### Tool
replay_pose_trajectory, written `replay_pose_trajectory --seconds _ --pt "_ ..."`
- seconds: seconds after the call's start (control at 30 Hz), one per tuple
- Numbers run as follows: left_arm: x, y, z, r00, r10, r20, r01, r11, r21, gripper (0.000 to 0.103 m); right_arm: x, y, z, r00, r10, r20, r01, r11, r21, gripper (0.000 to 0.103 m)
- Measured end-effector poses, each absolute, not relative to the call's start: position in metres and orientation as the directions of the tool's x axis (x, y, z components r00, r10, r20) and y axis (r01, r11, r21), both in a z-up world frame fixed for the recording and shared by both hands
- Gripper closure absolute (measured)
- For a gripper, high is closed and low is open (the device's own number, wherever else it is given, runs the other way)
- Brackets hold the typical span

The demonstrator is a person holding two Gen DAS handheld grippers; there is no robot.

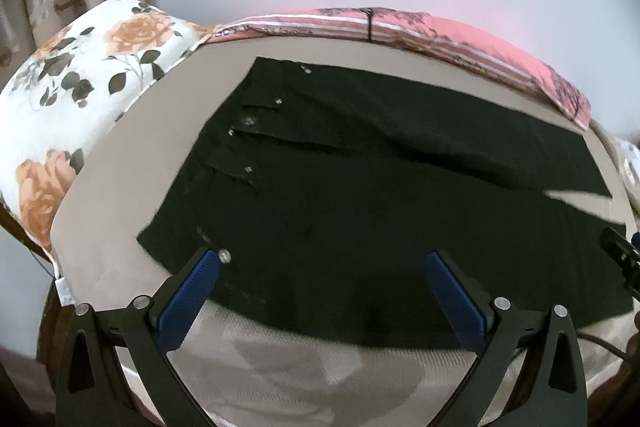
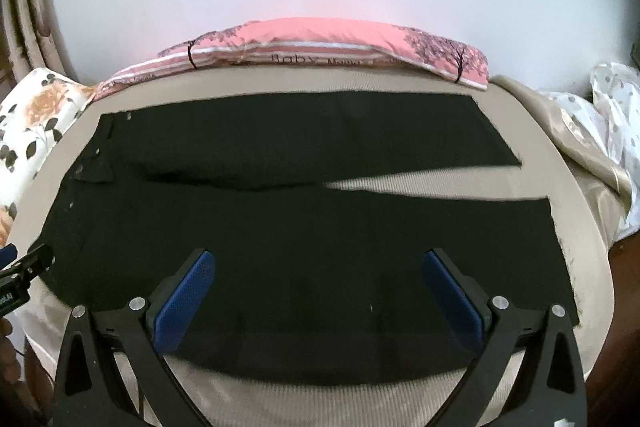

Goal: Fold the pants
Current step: 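Lower both tools and grasp the waistband of the black trousers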

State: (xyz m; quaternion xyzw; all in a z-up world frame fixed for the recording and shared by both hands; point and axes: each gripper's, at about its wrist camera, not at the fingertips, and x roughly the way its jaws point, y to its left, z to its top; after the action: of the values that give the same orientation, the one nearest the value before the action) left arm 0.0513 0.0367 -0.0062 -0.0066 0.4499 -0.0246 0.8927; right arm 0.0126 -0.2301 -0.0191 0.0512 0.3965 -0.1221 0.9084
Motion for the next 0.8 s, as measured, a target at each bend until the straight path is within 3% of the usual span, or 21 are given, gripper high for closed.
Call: replay_pose_trajectory --seconds 0.2,0.33,0.47,0.67,0.73,0.8 --pt "0.099 0.076 0.009 0.62 -0.035 -0.784 -0.018 0.998 -0.06 0.001 0.05 -0.227 -0.004 0.697 -0.135 -0.704 0.216 0.976 0.026 0.0" --pt "0.134 0.101 0.011 0.633 -0.026 -0.774 -0.054 0.996 -0.077 0.014 0.075 -0.225 0.0 0.724 -0.11 -0.68 0.187 0.982 0.039 0.0" --pt "0.172 0.119 0.009 0.632 -0.06 -0.773 -0.03 0.994 -0.102 0.017 0.104 -0.223 -0.007 0.719 -0.085 -0.689 0.173 0.983 0.059 0.0" --pt "0.241 0.139 -0.006 0.557 -0.219 -0.801 0.02 0.968 -0.251 0.022 0.139 -0.216 -0.024 0.677 -0.017 -0.735 0.159 0.979 0.124 0.0" --pt "0.264 0.145 -0.013 0.522 -0.285 -0.804 0.024 0.947 -0.32 0.037 0.149 -0.214 -0.029 0.662 -0.007 -0.75 0.15 0.981 0.123 0.0" --pt "0.289 0.148 -0.021 0.48 -0.343 -0.808 0.026 0.926 -0.377 0.041 0.157 -0.213 -0.034 0.646 -0.009 -0.763 0.152 0.981 0.118 0.0"
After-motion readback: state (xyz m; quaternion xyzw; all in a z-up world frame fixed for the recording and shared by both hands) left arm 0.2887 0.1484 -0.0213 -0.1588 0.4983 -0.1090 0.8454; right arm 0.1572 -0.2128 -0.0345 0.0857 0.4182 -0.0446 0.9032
